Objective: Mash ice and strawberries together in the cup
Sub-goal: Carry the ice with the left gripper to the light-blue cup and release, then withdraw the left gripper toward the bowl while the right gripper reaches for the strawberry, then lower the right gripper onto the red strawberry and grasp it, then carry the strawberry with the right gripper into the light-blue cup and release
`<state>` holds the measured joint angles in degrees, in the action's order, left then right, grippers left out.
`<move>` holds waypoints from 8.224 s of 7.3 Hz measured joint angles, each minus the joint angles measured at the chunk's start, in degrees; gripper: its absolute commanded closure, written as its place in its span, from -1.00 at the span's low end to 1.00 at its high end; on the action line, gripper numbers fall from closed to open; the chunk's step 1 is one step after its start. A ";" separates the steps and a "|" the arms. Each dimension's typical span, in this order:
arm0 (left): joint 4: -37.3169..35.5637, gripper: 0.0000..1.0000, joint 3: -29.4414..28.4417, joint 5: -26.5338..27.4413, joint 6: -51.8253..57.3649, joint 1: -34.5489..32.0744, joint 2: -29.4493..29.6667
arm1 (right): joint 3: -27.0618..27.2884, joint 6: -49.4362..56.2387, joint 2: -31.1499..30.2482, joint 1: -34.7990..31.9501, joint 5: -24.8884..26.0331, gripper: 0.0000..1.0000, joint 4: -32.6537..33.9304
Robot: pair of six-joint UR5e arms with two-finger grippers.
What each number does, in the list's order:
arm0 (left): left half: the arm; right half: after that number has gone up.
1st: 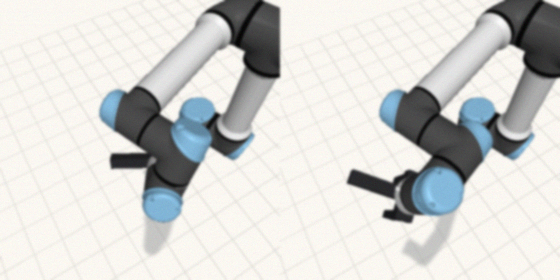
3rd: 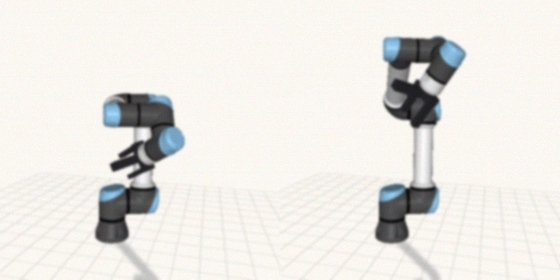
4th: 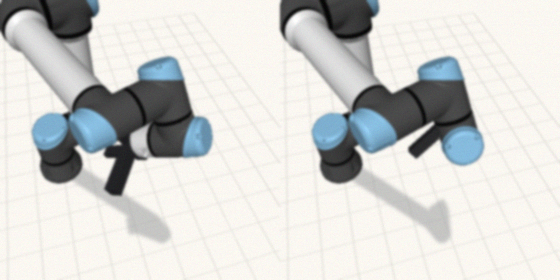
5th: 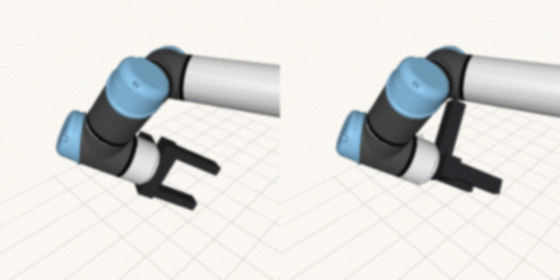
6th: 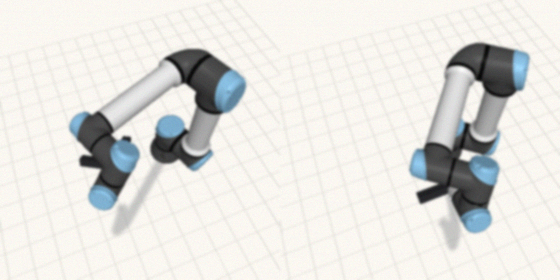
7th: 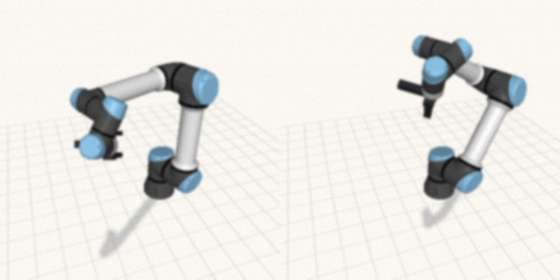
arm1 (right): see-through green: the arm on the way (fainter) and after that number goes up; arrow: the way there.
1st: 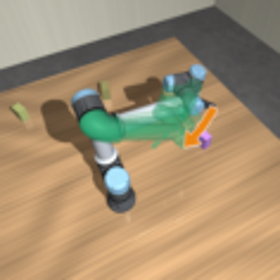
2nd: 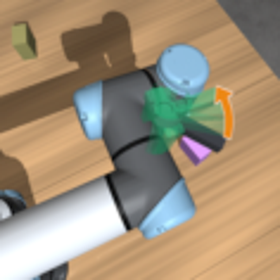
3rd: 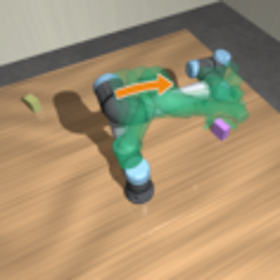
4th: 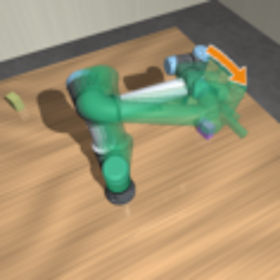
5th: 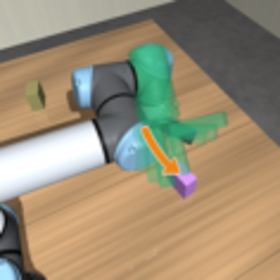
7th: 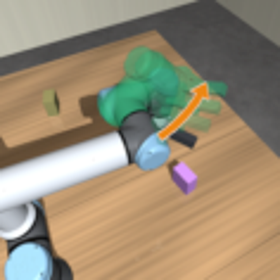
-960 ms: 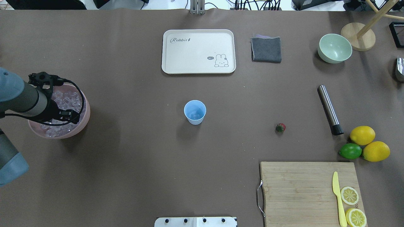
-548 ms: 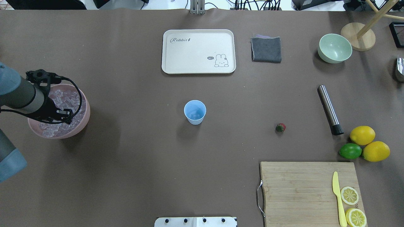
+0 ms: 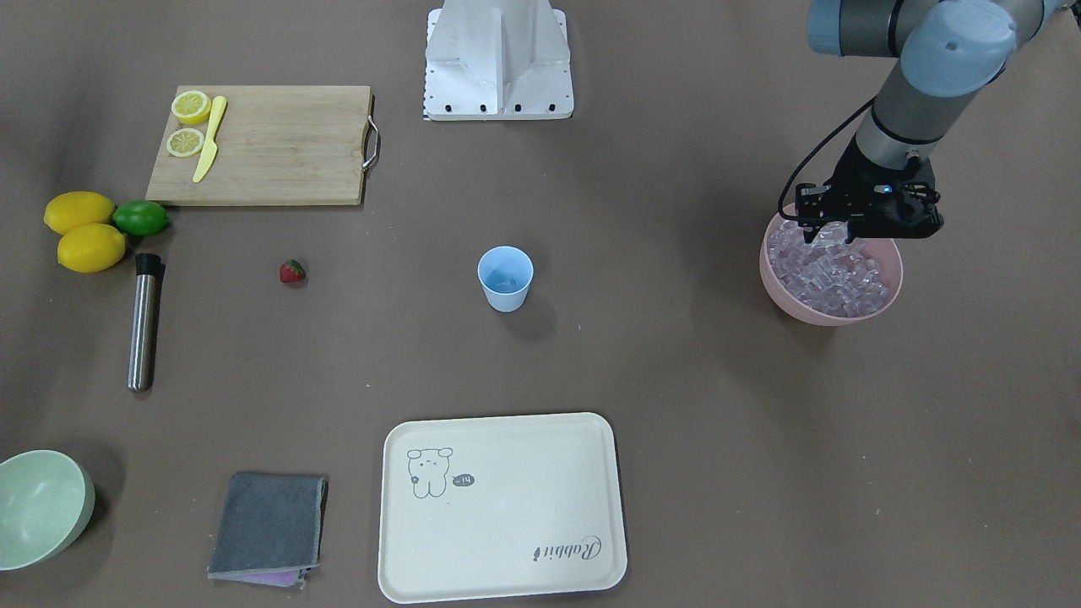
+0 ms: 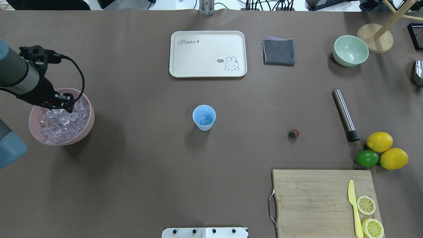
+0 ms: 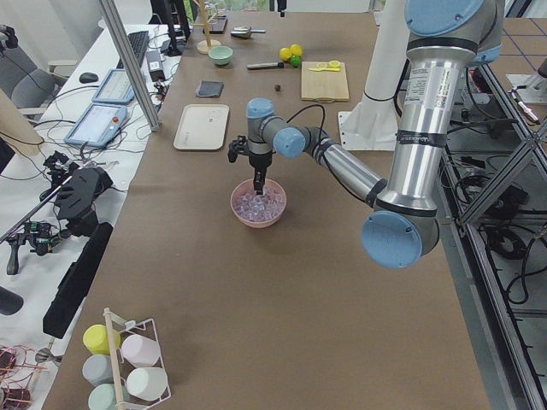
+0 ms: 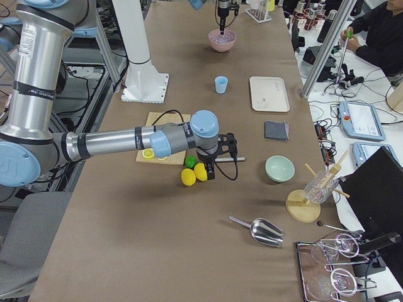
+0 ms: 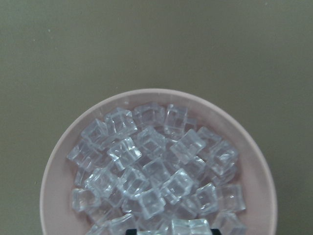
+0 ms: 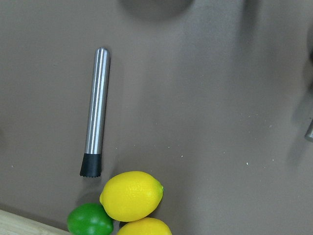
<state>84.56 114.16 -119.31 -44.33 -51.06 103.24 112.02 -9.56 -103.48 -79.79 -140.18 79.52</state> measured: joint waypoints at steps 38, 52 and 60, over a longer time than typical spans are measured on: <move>-9.58 -0.94 1.08 2.23 -3.83 1.05 12.13 | -10.29 -48.75 28.60 44.61 31.35 1.00 -0.32; -9.35 -0.94 0.80 2.32 -1.07 -0.06 11.17 | -12.53 -66.72 56.98 47.87 31.44 1.00 10.39; -9.32 -0.94 0.41 2.24 1.61 0.30 10.64 | -21.08 -71.83 60.30 52.28 40.33 0.43 5.91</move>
<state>75.23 114.57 -117.07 -42.72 -50.76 113.88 90.94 -81.39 -43.18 -27.51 -99.86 85.43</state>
